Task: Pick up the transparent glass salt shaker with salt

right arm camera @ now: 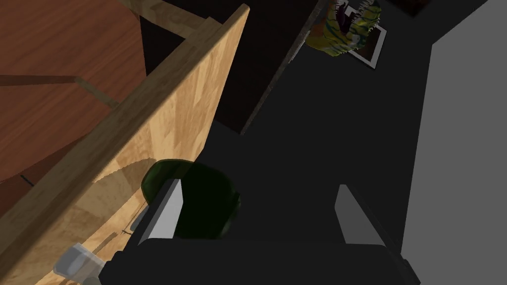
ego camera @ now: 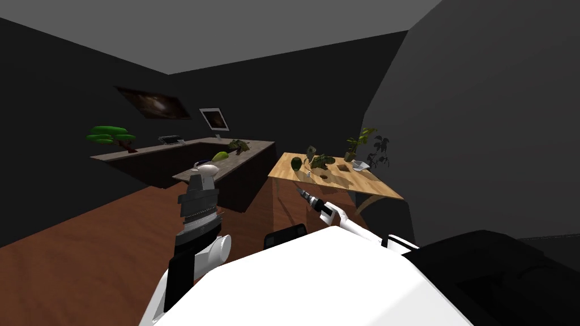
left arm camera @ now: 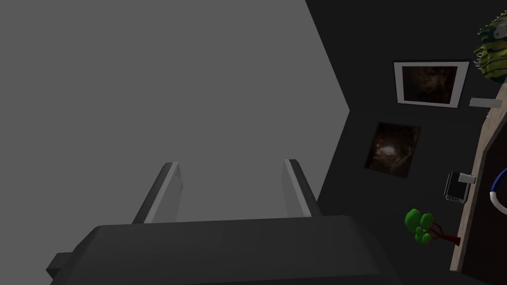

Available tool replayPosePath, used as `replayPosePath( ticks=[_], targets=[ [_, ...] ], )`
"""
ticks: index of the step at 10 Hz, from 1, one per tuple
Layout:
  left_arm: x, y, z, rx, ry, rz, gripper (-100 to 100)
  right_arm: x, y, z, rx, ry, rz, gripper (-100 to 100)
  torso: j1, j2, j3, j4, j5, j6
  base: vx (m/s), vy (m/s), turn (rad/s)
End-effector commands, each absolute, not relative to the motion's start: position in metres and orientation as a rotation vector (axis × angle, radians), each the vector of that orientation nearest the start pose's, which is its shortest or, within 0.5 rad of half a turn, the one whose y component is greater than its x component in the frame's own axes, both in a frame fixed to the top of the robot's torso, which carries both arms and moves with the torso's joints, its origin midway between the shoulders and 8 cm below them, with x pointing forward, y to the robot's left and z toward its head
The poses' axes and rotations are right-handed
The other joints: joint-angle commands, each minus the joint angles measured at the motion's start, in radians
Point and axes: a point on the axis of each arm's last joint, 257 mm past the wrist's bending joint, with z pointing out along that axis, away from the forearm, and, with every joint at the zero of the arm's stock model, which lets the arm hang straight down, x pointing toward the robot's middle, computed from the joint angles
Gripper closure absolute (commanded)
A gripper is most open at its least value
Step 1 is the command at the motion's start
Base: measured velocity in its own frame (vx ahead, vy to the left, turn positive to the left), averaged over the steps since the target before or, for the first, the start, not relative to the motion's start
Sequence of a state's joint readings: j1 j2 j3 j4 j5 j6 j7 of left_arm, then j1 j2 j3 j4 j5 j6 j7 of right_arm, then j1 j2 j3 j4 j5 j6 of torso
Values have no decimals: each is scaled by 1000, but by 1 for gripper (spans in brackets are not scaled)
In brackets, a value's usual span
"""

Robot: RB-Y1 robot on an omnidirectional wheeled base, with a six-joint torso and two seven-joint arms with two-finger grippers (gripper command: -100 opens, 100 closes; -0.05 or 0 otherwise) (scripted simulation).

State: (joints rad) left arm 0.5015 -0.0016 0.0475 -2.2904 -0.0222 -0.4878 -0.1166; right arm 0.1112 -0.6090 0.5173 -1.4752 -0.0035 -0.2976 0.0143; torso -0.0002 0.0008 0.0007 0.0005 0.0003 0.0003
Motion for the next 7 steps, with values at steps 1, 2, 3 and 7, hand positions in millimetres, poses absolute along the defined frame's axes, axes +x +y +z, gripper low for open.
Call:
replayPosePath(
  ticks=[1, 2, 3, 7],
  targets=[
    [341, 293, 27, -597, 651, -1130, 0, 425, -196, -362, 561, 1890, 1081, -100, 0, 0, 0, 0, 0, 0, -1, 14, 143],
    [341, 293, 27, -597, 651, -1130, 0, 421, -216, -384, 581, 1957, 1017, -100, -1, 0, 0, 0, 0, 0, 5, 13, 254],
    [341, 293, 27, -597, 651, -1130, 0, 420, -218, -387, 586, 1962, 1010, -100, -1, -1, -1, 0, 0, 0, 7, 4, 110],
    [341, 293, 27, -597, 651, -1130, 0, 401, -299, -446, 682, 2140, 768, -100, -2, -2, -1, 0, 0, 1, 25, 4, 229]
  ],
)
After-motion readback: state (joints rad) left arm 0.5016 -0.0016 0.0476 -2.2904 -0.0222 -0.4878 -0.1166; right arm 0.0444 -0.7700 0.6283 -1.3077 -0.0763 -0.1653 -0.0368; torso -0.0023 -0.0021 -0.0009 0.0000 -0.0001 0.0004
